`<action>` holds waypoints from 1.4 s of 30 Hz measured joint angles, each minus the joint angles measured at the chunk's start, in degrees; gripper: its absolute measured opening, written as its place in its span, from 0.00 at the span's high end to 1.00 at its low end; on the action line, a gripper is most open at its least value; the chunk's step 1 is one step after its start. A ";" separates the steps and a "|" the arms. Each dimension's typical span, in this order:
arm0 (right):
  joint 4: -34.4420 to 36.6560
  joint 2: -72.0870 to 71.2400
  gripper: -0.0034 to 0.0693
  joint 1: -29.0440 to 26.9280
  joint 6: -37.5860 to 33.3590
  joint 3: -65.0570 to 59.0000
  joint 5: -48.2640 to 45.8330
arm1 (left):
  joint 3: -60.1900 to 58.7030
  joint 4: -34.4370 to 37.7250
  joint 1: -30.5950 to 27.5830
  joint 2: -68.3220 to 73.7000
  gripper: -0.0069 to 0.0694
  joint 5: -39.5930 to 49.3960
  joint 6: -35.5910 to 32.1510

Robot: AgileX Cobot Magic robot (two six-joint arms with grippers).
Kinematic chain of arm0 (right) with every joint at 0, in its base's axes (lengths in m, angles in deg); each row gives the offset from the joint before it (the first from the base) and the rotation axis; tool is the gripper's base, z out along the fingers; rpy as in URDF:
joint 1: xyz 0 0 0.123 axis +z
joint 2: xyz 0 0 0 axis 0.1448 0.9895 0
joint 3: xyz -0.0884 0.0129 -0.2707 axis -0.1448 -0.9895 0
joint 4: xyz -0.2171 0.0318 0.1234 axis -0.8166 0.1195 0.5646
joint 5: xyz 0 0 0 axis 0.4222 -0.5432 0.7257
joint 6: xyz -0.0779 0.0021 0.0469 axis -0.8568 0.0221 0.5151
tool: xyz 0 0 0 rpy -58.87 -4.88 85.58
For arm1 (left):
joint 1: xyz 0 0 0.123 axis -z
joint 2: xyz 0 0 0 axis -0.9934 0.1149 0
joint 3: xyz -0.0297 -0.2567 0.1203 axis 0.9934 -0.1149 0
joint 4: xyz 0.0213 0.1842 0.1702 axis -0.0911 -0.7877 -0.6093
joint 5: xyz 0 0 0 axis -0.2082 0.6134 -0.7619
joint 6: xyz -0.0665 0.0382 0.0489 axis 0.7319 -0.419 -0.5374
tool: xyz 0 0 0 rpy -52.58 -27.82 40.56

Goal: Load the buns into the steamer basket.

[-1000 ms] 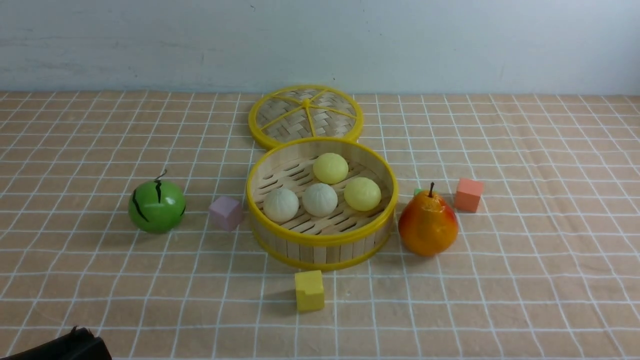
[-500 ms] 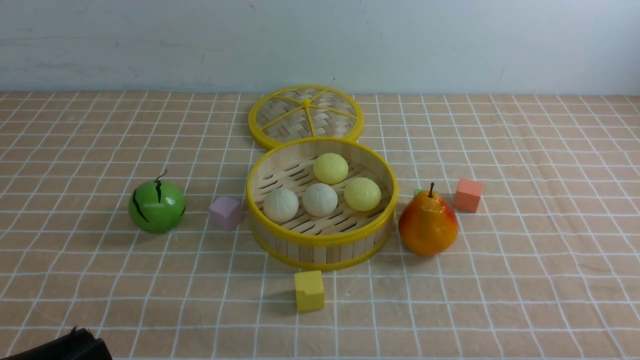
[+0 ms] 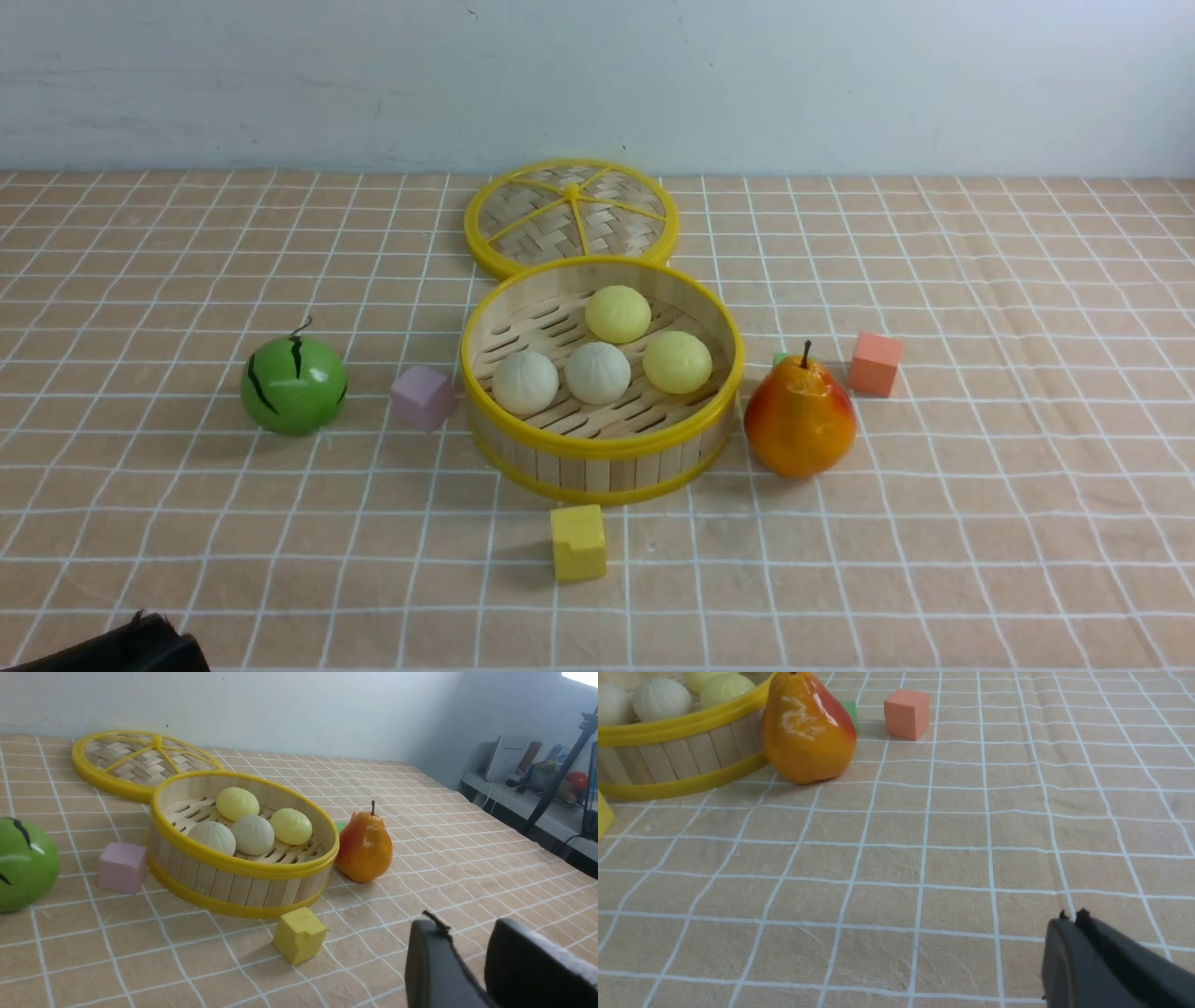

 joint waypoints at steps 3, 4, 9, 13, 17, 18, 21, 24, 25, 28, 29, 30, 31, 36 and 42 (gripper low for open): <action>0.00 0.00 0.94 0.00 0.00 0.00 0.00 | 0.00 -0.15 -2.63 -0.37 0.70 0.00 0.06; 0.00 0.00 0.94 0.00 0.00 0.00 0.00 | 0.00 0.15 -6.65 -1.36 0.72 0.26 0.38; 0.00 0.00 0.93 0.00 0.00 0.00 -0.05 | -3.85 -0.20 -22.42 -7.62 0.87 1.49 1.14; -0.06 0.00 0.93 0.00 0.00 0.00 -0.05 | -10.28 -0.65 -28.67 -9.98 0.93 2.75 2.26; -0.06 0.00 0.93 0.00 0.00 0.00 -0.05 | -11.32 -1.02 -29.17 -9.98 0.93 11.61 6.46; -0.06 0.00 0.93 0.00 0.00 0.00 -0.05 | -11.29 -1.02 -29.17 -9.98 0.93 11.61 6.71; -0.06 0.00 0.93 0.00 0.00 0.00 -0.05 | -11.49 -1.06 -29.23 -9.98 0.93 14.06 10.76; -0.06 0.00 0.93 0.00 0.00 0.00 -0.05 | -11.49 -1.12 -29.23 -9.98 0.93 13.70 12.24; -0.06 0.00 0.93 0.00 0.00 0.00 -0.05 | -11.49 -1.12 -29.23 -9.98 0.93 13.70 12.67; -0.06 0.00 0.93 0.00 0.00 0.00 -0.05 | -11.49 -1.12 -29.23 -9.98 0.93 13.70 12.95; -0.06 0.00 0.93 0.00 0.00 0.00 -0.05 | -11.49 -1.12 -29.23 -9.98 0.93 13.70 13.08; -0.06 0.00 0.93 0.00 0.00 0.00 -0.05 | -11.49 -1.12 -29.23 -9.98 0.93 13.70 13.08; -0.06 0.00 0.93 0.00 0.00 0.00 -0.05 | -11.49 -1.17 -29.23 -9.98 0.93 13.70 13.08; -0.06 0.00 0.93 0.00 0.00 0.00 -0.05 | -11.49 -1.19 -29.23 -9.98 0.93 13.70 13.10; -0.06 0.00 0.92 0.00 0.00 0.00 -0.05 | -11.49 -1.23 -29.23 -9.98 0.93 13.70 13.10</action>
